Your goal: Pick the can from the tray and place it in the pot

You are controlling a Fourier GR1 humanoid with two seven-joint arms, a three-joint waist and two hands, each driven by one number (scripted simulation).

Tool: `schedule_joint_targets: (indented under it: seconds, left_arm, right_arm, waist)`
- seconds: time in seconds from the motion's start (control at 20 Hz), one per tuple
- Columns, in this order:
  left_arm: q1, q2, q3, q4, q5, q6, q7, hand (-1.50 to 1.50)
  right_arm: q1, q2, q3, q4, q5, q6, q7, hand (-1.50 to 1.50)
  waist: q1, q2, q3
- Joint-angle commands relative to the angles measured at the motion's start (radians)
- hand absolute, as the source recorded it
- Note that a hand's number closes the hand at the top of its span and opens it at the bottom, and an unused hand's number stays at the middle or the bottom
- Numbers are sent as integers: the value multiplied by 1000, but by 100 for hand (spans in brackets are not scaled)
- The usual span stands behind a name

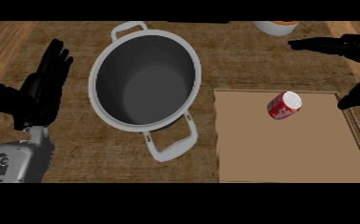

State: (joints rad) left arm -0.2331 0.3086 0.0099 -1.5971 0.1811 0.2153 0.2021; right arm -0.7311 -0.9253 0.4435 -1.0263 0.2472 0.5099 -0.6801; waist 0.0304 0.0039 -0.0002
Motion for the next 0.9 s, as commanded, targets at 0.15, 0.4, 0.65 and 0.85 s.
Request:
schedule_joint_targets:
  seconds: [0.15,0.4,0.65,0.85]
  left_arm:
    - [10,-33,-3,16,-32,20,-10,0]
    - [23,3,47,-39,7,-23,27,0]
    - [54,-58,-6,-22,-68,12,-13,0]
    - [-6,-14,78,51,-15,-62,-21,0]
  right_arm:
    - [18,21,63,-41,89,92,-44,-150]
    - [27,71,57,-83,102,110,32,-150]
    - [59,77,51,-44,200,65,29,-150]
    - [91,125,4,-92,253,45,98,-150]
  waist:
    - [-26,-3,0]
    - [-23,-4,0]
    - [-25,-3,0]
    - [-31,-4,0]
